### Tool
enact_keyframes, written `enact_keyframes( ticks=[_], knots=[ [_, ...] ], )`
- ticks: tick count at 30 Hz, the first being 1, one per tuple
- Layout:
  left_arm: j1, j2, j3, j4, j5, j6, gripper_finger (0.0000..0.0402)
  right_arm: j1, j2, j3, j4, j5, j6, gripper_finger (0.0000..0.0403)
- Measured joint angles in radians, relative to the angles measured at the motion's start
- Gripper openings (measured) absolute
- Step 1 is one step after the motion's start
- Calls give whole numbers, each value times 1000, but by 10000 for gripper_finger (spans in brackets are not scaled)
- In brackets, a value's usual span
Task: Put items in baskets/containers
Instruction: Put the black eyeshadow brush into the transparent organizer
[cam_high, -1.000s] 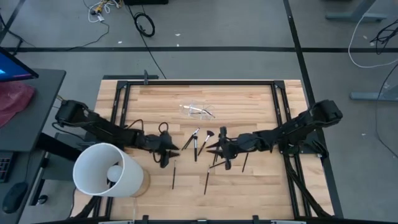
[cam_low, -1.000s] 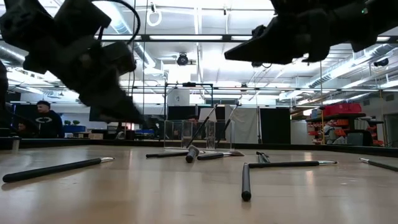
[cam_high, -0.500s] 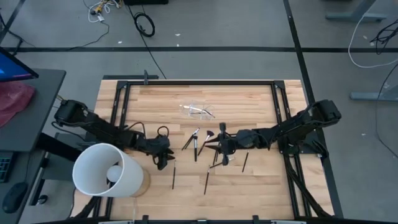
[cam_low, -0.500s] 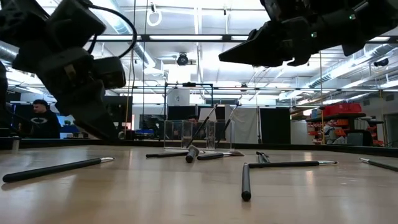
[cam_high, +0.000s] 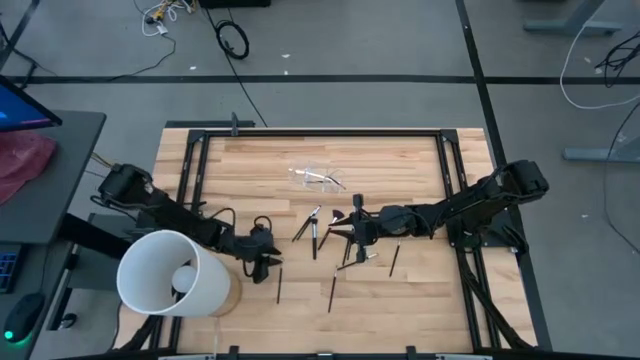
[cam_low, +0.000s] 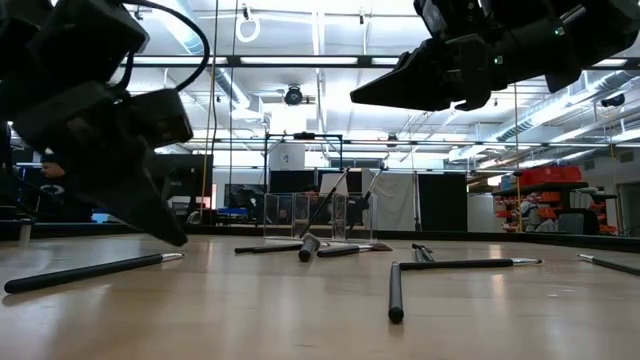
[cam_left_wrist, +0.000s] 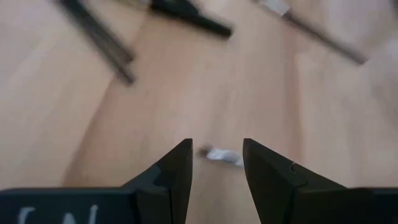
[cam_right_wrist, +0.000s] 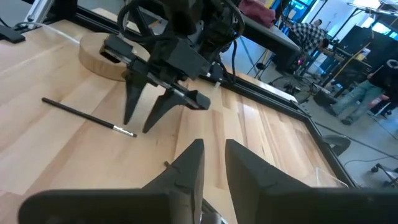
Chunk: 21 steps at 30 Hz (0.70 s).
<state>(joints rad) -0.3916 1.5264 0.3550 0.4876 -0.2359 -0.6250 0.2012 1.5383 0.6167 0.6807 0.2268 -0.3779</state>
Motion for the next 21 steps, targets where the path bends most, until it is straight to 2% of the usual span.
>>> enact_keyframes(
  ticks=[11,21],
  knots=[
    [-10,74,0,54,-46,-42,145,0,0,0,0,0,2,68],
    [-19,75,0,50,-63,-43,144,-2,0,0,0,0,-1,68]
  ],
)
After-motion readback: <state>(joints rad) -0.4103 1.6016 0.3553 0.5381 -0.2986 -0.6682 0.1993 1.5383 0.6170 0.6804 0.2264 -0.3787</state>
